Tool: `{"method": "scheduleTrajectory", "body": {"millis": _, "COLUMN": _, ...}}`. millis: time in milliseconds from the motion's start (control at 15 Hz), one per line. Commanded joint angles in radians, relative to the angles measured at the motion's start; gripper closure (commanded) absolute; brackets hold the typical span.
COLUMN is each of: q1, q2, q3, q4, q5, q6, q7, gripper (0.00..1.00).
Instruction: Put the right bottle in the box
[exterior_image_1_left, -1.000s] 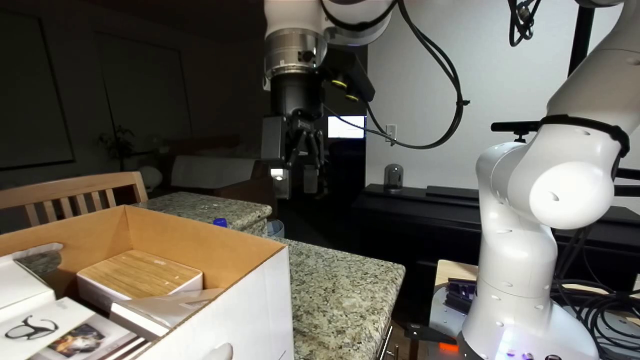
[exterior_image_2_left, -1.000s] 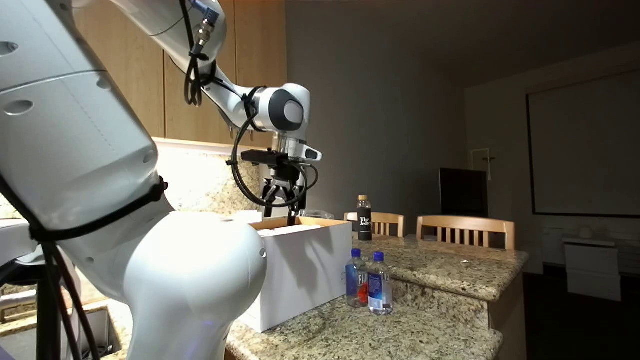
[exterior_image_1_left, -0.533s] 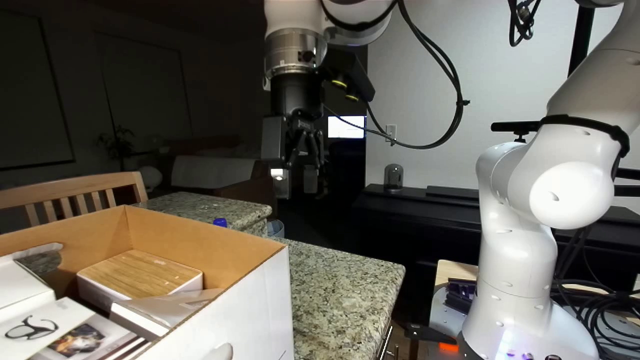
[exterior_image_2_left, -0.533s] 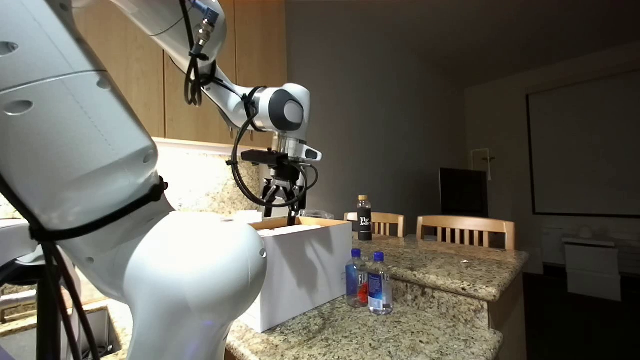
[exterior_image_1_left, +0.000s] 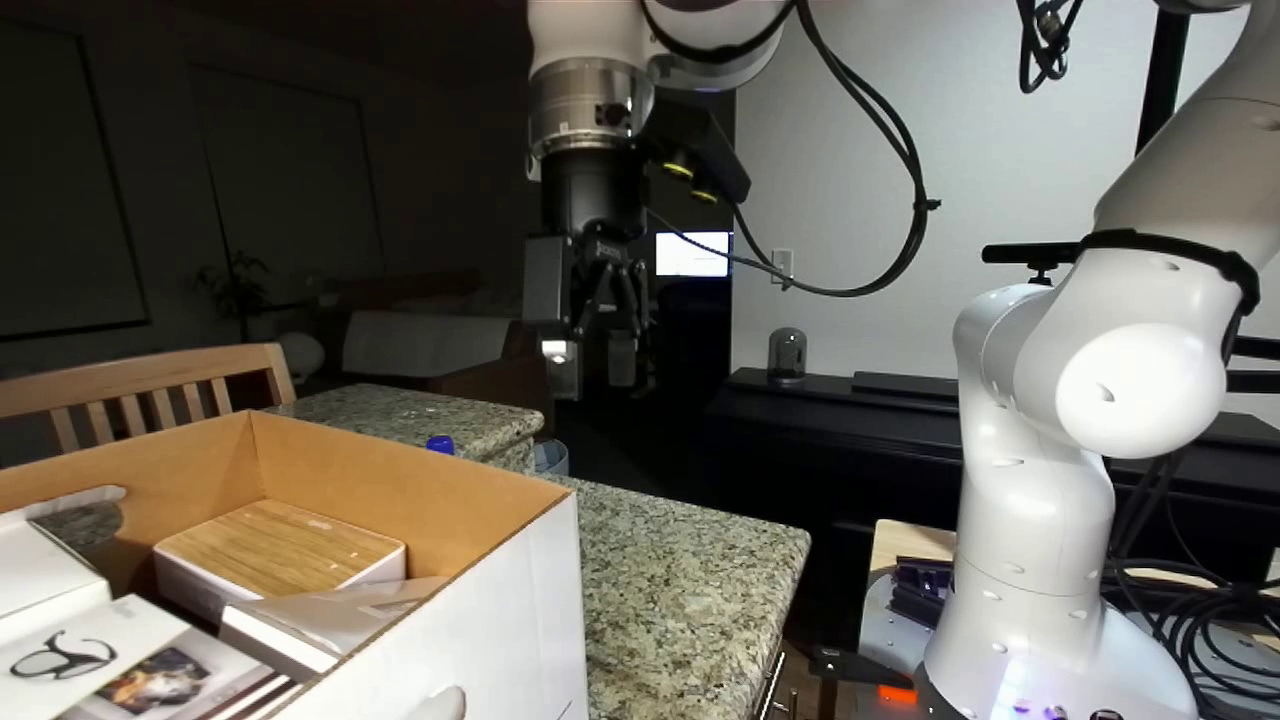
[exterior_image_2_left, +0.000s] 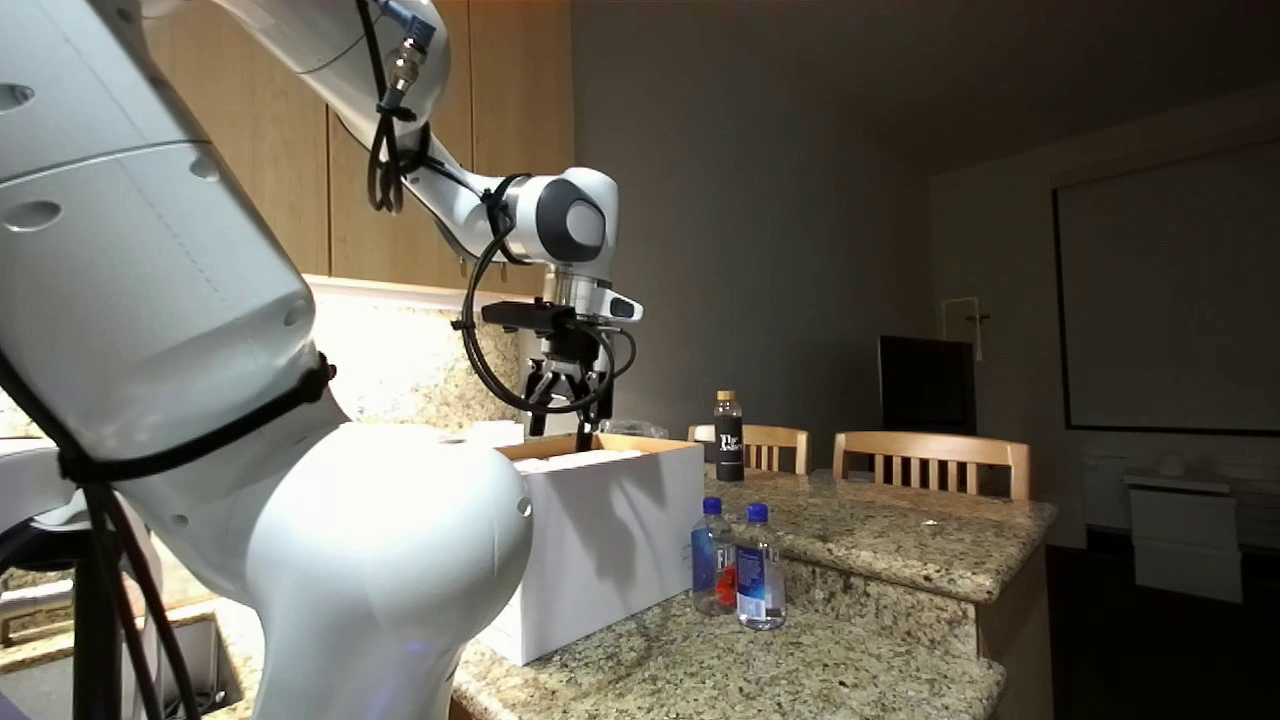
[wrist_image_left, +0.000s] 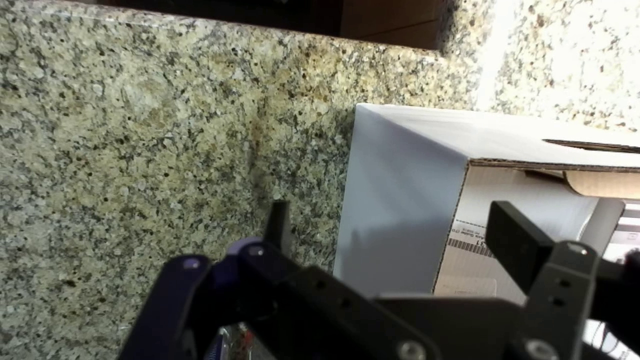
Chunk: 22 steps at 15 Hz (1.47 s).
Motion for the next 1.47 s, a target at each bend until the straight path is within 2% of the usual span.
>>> {"method": "scheduleTrajectory", "body": {"millis": 0, "q1": 0.006, "q2": 0.020, "q3": -0.020, "q4": 0.010, "q5": 0.034, "q6": -0.026, "q7": -0.028, "gripper": 0.00}}
{"method": "scheduleTrajectory", "body": {"millis": 67, "q1": -0.003, "q2": 0.002, "q3": 0.002, "q4": 0.002, "q5": 0.009, "q6": -0.008, "q7": -0.003, "gripper": 0.00}}
{"method": "scheduleTrajectory", "body": {"millis": 933, "q1": -0.003, "q2": 0.014, "q3": -0.008, "q4": 0.002, "q5": 0.013, "q6": -0.009, "q7": -0.006, "gripper": 0.00}}
{"method": "scheduleTrajectory", "body": {"millis": 1133, "q1": -0.020, "q2": -0.011, "q3": 0.004, "q4": 0.011, "q5": -0.020, "q6": 0.001, "q7": 0.021, "gripper": 0.00}}
{"method": "scheduleTrajectory", "body": {"millis": 1400, "q1": -0.065, "q2": 0.030, "q3": -0.001, "q4": 0.058, "q5": -0.098, "q6": 0.058, "q7": 0.017, "gripper": 0.00}}
